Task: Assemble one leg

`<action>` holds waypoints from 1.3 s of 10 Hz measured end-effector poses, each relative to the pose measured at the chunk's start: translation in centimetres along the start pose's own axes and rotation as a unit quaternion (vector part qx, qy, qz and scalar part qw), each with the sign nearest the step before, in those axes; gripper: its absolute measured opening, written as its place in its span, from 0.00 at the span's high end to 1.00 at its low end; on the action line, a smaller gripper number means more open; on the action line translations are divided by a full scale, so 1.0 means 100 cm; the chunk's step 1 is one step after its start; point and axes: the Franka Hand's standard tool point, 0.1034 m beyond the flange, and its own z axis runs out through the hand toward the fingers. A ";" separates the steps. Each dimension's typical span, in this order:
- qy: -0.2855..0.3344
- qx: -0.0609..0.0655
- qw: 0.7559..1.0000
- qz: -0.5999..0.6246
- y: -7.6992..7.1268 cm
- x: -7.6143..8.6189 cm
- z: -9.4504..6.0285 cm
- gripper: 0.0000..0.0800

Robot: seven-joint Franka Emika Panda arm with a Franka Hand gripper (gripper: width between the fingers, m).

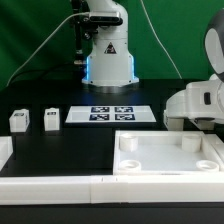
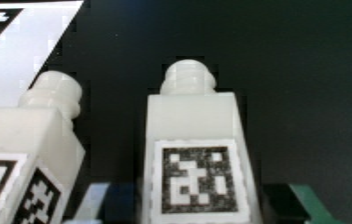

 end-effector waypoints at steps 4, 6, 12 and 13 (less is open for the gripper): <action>0.000 0.000 1.000 0.000 0.000 0.000 0.000 0.64; 0.005 0.003 1.000 -0.001 0.004 -0.003 -0.008 0.64; 0.152 0.011 0.988 -0.006 0.046 -0.080 -0.131 0.64; 0.217 0.019 0.976 -0.004 0.041 -0.076 -0.130 0.64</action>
Offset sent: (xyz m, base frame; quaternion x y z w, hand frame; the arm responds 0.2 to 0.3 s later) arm 0.0000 0.0000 0.0000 0.0000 0.0000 0.0000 1.0000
